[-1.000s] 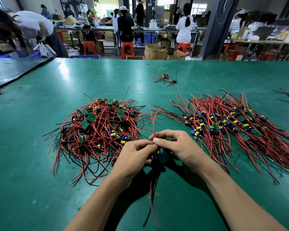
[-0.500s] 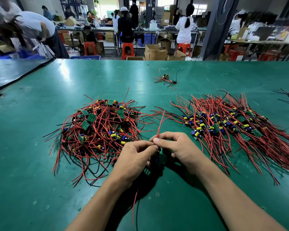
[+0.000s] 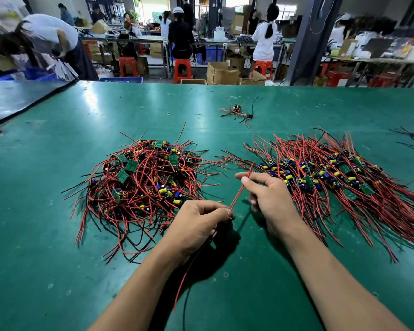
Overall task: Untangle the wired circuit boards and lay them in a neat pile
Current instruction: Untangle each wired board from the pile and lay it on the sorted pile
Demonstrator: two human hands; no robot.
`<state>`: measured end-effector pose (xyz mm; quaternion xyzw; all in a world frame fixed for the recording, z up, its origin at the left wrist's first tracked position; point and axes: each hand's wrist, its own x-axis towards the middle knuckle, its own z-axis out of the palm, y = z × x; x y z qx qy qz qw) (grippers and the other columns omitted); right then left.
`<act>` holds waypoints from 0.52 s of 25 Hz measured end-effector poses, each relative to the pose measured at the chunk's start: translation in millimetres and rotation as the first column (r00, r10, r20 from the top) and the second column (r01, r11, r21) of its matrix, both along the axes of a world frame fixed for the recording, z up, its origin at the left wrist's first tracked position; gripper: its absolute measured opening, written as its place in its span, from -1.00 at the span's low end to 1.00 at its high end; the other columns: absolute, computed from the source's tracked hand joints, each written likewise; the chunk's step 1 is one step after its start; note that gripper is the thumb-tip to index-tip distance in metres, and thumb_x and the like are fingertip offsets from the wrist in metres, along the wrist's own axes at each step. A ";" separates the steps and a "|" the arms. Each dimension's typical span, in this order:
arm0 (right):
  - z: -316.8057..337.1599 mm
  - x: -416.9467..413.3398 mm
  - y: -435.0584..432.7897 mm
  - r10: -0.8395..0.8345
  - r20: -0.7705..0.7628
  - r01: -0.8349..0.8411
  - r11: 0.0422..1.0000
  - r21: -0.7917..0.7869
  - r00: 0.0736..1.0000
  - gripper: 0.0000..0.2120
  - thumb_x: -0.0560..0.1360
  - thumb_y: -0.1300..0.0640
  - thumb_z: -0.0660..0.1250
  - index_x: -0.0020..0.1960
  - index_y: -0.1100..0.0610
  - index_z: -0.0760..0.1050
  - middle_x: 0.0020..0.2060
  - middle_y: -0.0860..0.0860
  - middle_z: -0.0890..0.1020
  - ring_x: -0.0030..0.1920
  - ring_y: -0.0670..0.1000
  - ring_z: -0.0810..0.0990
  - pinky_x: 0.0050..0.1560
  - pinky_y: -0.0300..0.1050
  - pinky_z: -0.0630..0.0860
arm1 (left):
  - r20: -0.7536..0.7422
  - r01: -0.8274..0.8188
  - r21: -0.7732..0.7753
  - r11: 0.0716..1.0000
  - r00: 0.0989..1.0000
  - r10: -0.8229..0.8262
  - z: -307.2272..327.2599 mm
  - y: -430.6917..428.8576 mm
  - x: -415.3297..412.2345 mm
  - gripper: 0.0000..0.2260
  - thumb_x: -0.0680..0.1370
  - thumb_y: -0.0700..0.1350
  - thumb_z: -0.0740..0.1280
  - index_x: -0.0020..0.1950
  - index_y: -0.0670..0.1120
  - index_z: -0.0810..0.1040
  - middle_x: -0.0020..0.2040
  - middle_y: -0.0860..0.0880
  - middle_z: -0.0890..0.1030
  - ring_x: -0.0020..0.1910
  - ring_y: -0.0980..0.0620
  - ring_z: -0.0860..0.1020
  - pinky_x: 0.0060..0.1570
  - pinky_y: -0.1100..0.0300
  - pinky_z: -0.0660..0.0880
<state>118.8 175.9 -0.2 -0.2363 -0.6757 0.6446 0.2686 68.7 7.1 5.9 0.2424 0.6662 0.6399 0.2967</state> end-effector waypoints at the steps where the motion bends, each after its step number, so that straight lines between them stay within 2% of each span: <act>1: -0.2 -0.5 2.7 -0.028 -0.012 0.028 0.999 -0.022 1.000 -0.86 0.56 0.25 0.36 -0.05 0.10 0.68 -0.44 0.02 0.41 -0.53 -0.09 0.27 -0.52 -0.25 0.18 | -0.001 0.016 -0.005 1.000 1.000 -0.016 0.0 -0.6 0.3 -0.85 0.51 -0.25 0.39 -0.24 -0.17 0.69 -0.37 -0.08 0.56 -0.30 -0.06 0.38 -0.38 0.20 0.29; 5: -0.9 2.2 11.7 -0.056 -0.046 0.053 0.997 -0.060 0.997 -0.84 0.57 0.30 0.32 -0.02 0.12 0.66 -0.38 -0.10 0.50 -0.54 -0.14 0.31 -0.57 -0.29 0.24 | -0.012 0.054 -0.021 0.998 0.998 -0.054 -0.8 -0.8 1.1 -0.86 0.51 -0.24 0.38 -0.22 -0.20 0.68 -0.36 -0.08 0.56 -0.28 -0.07 0.38 -0.31 0.15 0.28; 9: -2.2 3.5 12.2 -0.004 -0.038 0.003 1.000 -0.029 0.999 -0.82 0.59 0.28 0.30 0.02 0.10 0.67 -0.42 -0.14 0.50 -0.52 -0.13 0.32 -0.56 -0.28 0.27 | 0.042 0.046 -0.011 0.999 0.998 -0.046 -1.6 0.7 0.5 -0.84 0.51 -0.24 0.38 -0.25 -0.15 0.69 -0.38 -0.06 0.56 -0.35 -0.03 0.42 -0.36 0.21 0.34; 13: 4.7 7.0 10.0 0.047 -0.095 -0.063 0.982 -0.175 0.994 -0.90 0.56 0.20 0.38 0.04 0.16 0.65 -0.42 -0.12 0.48 -0.52 -0.14 0.30 -0.58 -0.30 0.25 | 0.066 0.006 0.010 1.000 0.998 -0.007 -5.8 2.8 -0.8 -0.84 0.52 -0.19 0.39 -0.24 -0.10 0.69 -0.34 -0.11 0.54 -0.32 -0.05 0.37 -0.36 0.19 0.28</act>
